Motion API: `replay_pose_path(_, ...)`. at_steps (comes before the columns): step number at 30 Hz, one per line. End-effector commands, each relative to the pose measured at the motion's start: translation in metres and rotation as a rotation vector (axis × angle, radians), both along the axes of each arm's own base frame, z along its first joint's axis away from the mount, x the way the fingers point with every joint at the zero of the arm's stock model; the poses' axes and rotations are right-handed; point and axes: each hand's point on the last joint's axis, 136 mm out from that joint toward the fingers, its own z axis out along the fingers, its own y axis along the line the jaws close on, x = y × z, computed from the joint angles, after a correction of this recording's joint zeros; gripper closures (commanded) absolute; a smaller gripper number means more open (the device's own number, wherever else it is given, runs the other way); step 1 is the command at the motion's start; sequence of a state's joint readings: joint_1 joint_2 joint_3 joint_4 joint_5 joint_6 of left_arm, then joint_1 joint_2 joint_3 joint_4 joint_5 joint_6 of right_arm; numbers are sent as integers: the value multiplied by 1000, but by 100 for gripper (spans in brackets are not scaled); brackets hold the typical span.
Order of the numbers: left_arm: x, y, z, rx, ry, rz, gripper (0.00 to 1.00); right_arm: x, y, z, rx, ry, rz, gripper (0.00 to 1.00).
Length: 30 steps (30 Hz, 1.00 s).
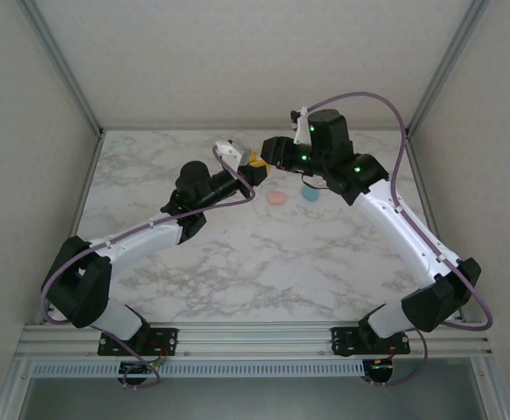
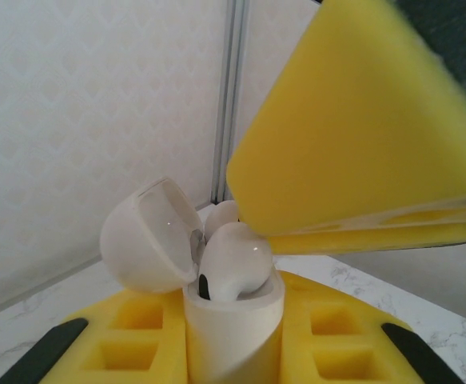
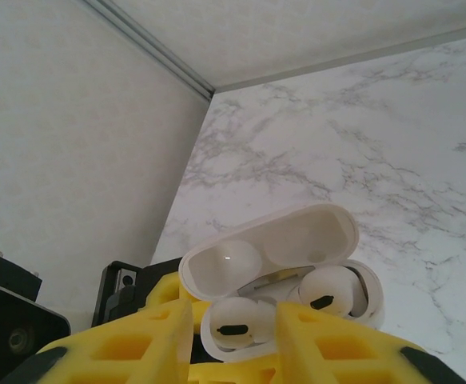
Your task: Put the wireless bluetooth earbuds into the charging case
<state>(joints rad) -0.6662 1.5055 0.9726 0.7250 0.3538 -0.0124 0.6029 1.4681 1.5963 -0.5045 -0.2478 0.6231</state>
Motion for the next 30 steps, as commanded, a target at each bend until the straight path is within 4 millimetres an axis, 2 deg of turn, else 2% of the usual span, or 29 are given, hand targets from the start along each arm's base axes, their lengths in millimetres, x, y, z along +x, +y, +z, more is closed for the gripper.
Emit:
replay_pose_path(1, -6, 2, 38, -74, -81, 0, 99, -4, 5, -2, -28, 4, 31, 66)
replay_pose_path(6, -8, 1, 38, -64, -84, -8, 99, -3, 5, 1, -25, 1, 29, 64)
replay_pose_path(12, -8, 3, 35, -52, -83, 0, 99, -6, 3, 16, -9, -46, 35, 61)
replay_pose_path(19, -10, 5, 30, -25, -89, 7, 99, -13, 2, 34, -1, -134, 70, 51)
replay_pose_path(25, -14, 5, 28, -1, -113, -2, 99, -15, -12, 46, -30, -216, 32, 41)
replay_pose_path(30, -20, 5, 28, 21, -126, -25, 99, -12, -38, 55, -82, -289, -67, 35)
